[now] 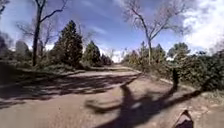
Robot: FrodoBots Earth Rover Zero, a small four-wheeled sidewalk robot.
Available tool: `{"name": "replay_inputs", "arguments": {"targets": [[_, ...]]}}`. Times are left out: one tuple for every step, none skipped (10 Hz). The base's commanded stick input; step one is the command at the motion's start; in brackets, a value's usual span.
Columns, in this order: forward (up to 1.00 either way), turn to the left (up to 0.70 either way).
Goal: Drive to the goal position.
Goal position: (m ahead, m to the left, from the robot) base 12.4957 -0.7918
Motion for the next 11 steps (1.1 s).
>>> {"name": "replay_inputs", "arguments": {"targets": [[1.0,0.0],[1.0,0.0],[1.0,0.0],[1.0,0.0],[1.0,0.0],[1.0,0.0],[1.0,-0.07],[1.0,-0.4],[1.0,-0.4],[1.0,-0.4],[1.0,-0.34]]}}
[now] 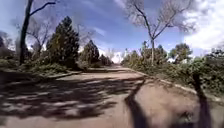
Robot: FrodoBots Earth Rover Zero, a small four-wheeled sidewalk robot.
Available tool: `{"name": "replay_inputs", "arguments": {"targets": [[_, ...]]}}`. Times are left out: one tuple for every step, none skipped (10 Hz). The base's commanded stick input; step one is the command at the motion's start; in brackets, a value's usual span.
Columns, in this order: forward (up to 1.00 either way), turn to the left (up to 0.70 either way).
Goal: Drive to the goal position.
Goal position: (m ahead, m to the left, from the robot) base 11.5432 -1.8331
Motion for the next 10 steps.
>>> {"name": "replay_inputs", "arguments": {"targets": [[1.0,0.0],[1.0,0.0],[1.0,0.0],[1.0,0.0],[1.0,0.0],[1.0,0.0],[1.0,0.0],[1.0,0.0],[1.0,0.0],[1.0,0.0]]}}
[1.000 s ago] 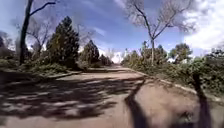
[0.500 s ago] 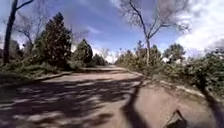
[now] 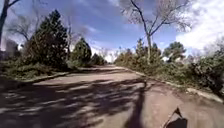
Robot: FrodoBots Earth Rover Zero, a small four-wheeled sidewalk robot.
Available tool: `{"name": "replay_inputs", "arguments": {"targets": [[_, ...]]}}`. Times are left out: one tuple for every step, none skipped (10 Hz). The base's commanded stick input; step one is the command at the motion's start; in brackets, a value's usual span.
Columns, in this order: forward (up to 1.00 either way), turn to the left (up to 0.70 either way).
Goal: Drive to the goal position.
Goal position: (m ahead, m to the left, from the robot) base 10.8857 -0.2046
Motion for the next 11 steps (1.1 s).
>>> {"name": "replay_inputs", "arguments": {"targets": [[1.0,0.0],[1.0,0.0],[1.0,0.0],[1.0,0.0],[1.0,0.0],[1.0,0.0],[1.0,-0.27],[1.0,-0.4],[1.0,-0.17],[1.0,0.0],[1.0,0.0]]}}
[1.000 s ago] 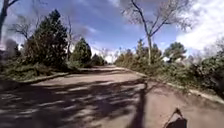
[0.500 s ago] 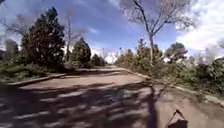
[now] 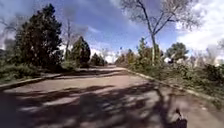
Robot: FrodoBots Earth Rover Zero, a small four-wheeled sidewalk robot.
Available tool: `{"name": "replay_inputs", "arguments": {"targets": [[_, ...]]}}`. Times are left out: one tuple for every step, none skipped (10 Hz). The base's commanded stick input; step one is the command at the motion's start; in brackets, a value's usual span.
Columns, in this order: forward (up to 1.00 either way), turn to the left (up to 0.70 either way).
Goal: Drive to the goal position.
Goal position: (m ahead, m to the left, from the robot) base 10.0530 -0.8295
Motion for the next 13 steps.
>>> {"name": "replay_inputs", "arguments": {"targets": [[1.0,0.0],[1.0,0.0],[1.0,0.0],[1.0,0.0],[1.0,0.0],[1.0,0.0],[1.0,0.0],[1.0,0.0],[1.0,0.0],[1.0,0.0],[1.0,0.0],[1.0,0.0],[1.0,0.0]]}}
